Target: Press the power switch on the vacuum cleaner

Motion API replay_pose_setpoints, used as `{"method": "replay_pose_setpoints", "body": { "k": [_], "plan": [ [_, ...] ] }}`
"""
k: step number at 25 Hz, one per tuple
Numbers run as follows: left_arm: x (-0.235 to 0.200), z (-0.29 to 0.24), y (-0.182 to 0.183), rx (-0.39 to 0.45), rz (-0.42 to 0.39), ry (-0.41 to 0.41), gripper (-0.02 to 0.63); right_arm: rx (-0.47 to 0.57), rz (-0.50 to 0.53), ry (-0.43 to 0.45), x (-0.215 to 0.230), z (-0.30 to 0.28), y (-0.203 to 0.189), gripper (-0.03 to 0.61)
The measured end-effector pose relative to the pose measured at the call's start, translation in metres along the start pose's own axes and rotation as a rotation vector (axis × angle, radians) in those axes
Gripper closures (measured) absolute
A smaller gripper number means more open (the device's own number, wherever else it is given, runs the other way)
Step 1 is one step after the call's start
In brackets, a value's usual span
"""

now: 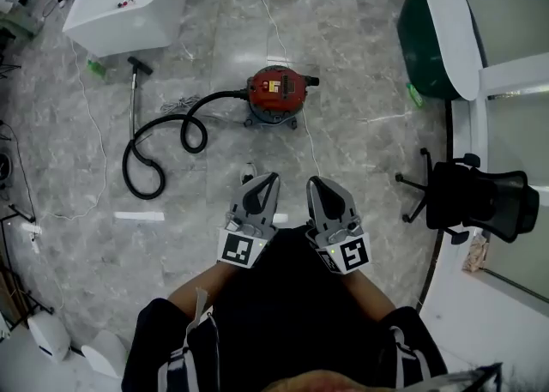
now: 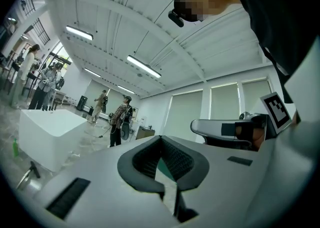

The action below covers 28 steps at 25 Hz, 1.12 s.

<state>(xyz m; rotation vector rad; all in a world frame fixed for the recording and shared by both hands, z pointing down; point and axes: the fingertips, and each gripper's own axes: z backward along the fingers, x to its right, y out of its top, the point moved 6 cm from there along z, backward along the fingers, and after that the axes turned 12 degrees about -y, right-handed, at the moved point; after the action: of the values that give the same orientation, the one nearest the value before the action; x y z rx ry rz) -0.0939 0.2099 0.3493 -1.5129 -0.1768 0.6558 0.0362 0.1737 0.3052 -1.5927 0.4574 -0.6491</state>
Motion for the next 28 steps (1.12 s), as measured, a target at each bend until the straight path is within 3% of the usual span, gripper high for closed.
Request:
{"method": "replay_pose_setpoints", "body": {
  "k": [6, 12, 17, 21, 28],
  "plan": [
    [-0.038, -0.021, 0.016, -0.003, 0.003, -0.028, 0.595, 0.049, 0.038, -0.003, -0.004, -0.051, 0.014, 0.558],
    [-0.063, -0.041, 0.021, -0.033, -0.001, -0.060, 0.595, 0.030, 0.050, -0.035, 0.003, -0.075, 0.018, 0.558],
    [-0.083, -0.053, 0.010, -0.054, 0.071, -0.014, 0.595, 0.006, 0.038, -0.097, 0.022, -0.075, 0.016, 0.558],
    [-0.104, -0.064, 0.014, -0.068, 0.043, 0.059, 0.595, 0.000, 0.029, -0.101, 0.035, -0.075, 0.013, 0.558],
    [-0.116, -0.090, -0.021, -0.173, 0.000, 0.042, 0.595, 0.045, -0.004, -0.083, 0.059, -0.094, 0.018, 0.558]
  ]
}}
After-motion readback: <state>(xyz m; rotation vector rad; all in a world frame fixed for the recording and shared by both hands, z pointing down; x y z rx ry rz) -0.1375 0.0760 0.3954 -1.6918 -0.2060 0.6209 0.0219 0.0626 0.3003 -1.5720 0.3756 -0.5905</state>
